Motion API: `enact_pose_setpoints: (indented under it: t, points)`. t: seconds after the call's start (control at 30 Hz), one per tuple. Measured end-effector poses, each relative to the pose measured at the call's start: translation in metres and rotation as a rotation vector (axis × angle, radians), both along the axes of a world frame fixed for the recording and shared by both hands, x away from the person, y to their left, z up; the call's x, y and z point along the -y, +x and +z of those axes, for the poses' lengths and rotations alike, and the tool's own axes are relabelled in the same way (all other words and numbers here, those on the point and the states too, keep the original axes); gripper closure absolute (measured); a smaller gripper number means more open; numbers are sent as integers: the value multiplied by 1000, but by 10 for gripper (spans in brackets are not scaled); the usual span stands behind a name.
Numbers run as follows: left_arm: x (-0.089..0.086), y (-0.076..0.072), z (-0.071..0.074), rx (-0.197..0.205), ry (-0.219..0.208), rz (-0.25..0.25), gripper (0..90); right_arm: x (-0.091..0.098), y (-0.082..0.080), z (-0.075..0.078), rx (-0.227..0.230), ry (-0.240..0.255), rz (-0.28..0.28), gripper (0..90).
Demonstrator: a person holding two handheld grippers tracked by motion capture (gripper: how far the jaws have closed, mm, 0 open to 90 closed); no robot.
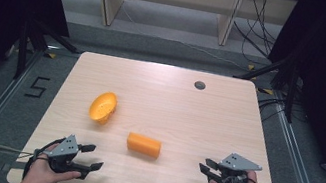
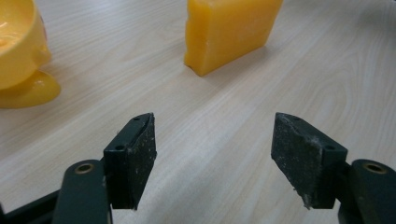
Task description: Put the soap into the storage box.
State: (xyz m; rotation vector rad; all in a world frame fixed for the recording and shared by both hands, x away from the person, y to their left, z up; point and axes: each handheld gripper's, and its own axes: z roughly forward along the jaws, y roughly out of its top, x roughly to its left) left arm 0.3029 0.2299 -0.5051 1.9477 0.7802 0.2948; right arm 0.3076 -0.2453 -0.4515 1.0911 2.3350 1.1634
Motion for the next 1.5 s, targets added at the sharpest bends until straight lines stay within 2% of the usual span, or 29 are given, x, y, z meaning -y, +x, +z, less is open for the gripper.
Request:
enact_pose_setpoints:
  t: [0.03, 0.07, 0.1, 0.13, 0.2, 0.23, 0.27, 0.3, 0.33, 0.37, 0.43, 0.47, 0.5, 0.53, 0.57, 0.63, 0.67, 0.7, 0.73, 0.77, 0.93, 1.2, 1.23, 1.3, 1.33, 1.37, 1.43, 1.47, 1.5]
  points:
    - [0, 3, 3, 27, 11, -14, 290, 0, 1, -1, -11, -4, -5, 663]
    - [2, 4, 5, 13, 6, -16, 284, 0, 3, -3, 0, -12, 2, 651]
    - [4, 8, 7, 14, 19, -34, 277, 0, 3, -2, -13, -18, -3, 633]
    - [5, 12, 9, 30, 40, -68, 271, 0, 4, -3, -4, -25, 12, 617]
    - [11, 19, 10, 4, 60, -86, 262, 0, 5, -3, -11, -24, 27, 599]
    - [14, 25, 12, 15, 89, -110, 259, 0, 4, -3, -7, -27, 12, 590]
    - [18, 29, 12, 5, 97, -121, 259, 0, 4, -3, -9, -25, 11, 583]
    - [22, 33, 14, 11, 115, -135, 259, 0, 4, -3, -8, -24, 11, 576]
    - [26, 38, 15, 10, 113, -158, 258, -1, 3, -2, -18, -21, 1, 567]
    - [30, 42, 17, 12, 123, -168, 256, 1, 5, -3, -5, -26, 20, 558]
    - [35, 46, 18, 24, 120, -171, 251, 1, 5, -4, -6, -24, 15, 553]
    - [43, 55, 21, 26, 125, -200, 250, 1, 4, -5, -21, -21, 7, 552]
    - [46, 60, 22, 45, 141, -215, 250, 2, 6, -5, -17, -27, 20, 550]
    - [50, 63, 22, 46, 130, -227, 246, 1, 5, -5, -29, -21, 16, 549]
    - [50, 63, 22, 46, 130, -227, 241, 2, 6, -6, -8, -31, 24, 549]
    - [57, 75, 22, 57, 150, -252, 237, 4, 7, -5, -1, -34, 23, 547]
    - [60, 78, 21, 52, 143, -260, 236, 3, 6, -4, -11, -26, 12, 547]
    - [62, 81, 21, 60, 148, -276, 234, 4, 7, -4, -2, -29, 16, 546]
    - [65, 83, 20, 46, 138, -293, 231, 3, 7, -5, -10, -20, 17, 545]
    - [68, 85, 19, 49, 137, -306, 227, 4, 7, -5, -8, -23, 20, 545]
    - [83, 91, 14, 41, 167, -355, 218, 2, 7, -5, -19, -26, 14, 541]
    - [97, 98, 5, 37, 189, -384, 227, 3, 6, -6, -25, -28, 21, 540]
    - [98, 99, 3, 30, 181, -392, 237, 3, 6, -6, -26, -27, 20, 540]
    - [99, 101, 1, 38, 204, -412, 268, 3, 6, -6, -32, -26, 18, 540]
    - [100, 100, 0, 42, 196, -409, 275, 2, 5, -6, -42, -20, 11, 541]
    - [100, 102, 0, 48, 210, -417, 283, 2, 5, -7, -30, -27, 18, 541]
    - [101, 103, -2, 49, 199, -418, 309, 2, 5, -7, -31, -30, 19, 541]
    - [101, 104, -2, 59, 216, -425, 322, 3, 6, -7, -24, -36, 24, 541]
    - [102, 104, -4, 52, 196, -424, 335, 4, 7, -8, -9, -44, 33, 541]
